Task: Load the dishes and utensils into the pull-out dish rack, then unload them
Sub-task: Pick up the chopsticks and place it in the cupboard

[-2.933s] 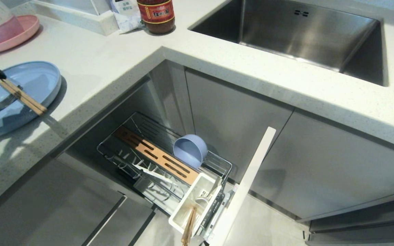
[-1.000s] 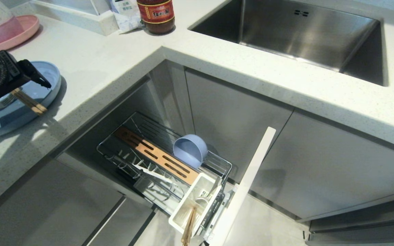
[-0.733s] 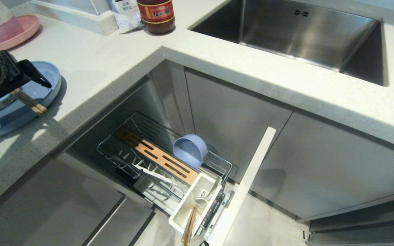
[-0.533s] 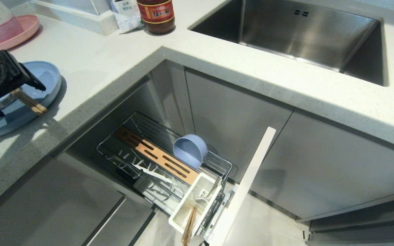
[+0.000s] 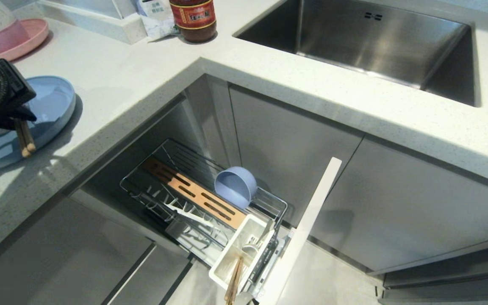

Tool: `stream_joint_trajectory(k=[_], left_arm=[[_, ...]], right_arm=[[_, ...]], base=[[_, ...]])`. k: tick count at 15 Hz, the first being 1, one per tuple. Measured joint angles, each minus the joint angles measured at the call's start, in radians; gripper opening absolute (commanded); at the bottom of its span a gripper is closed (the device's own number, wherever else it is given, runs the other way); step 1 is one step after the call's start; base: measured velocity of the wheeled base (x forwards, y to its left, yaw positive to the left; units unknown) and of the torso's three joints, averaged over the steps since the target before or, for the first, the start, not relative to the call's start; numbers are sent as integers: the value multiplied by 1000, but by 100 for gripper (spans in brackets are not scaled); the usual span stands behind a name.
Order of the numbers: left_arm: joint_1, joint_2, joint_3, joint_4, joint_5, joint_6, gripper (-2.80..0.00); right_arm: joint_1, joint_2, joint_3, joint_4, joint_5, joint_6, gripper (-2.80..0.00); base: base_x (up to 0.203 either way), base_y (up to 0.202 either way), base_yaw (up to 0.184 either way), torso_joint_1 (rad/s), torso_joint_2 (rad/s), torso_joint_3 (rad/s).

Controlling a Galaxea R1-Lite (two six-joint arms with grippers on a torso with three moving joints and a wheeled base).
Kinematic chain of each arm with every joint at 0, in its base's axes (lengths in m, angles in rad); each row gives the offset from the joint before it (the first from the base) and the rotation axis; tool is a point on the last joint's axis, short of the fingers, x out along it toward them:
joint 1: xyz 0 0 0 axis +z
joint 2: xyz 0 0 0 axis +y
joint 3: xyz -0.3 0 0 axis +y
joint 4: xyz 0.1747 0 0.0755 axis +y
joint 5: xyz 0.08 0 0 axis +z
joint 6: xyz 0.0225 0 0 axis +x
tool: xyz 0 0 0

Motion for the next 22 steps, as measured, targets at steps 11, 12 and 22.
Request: stream_joint_trajectory(k=[11, 12, 22], left_arm=[[-6, -79, 8, -103, 1, 3, -280], [-16, -100, 8, -120, 0, 1, -280], [-400, -241, 89, -142, -88, -96, -280]], right_arm=[[0, 0, 0, 0, 0, 0, -280], [0, 0, 0, 0, 0, 0, -280], [0, 0, 0, 0, 0, 0, -280]], base=[[0, 0, 0, 0, 0, 0], [0, 0, 0, 0, 0, 0], [0, 0, 0, 0, 0, 0]])
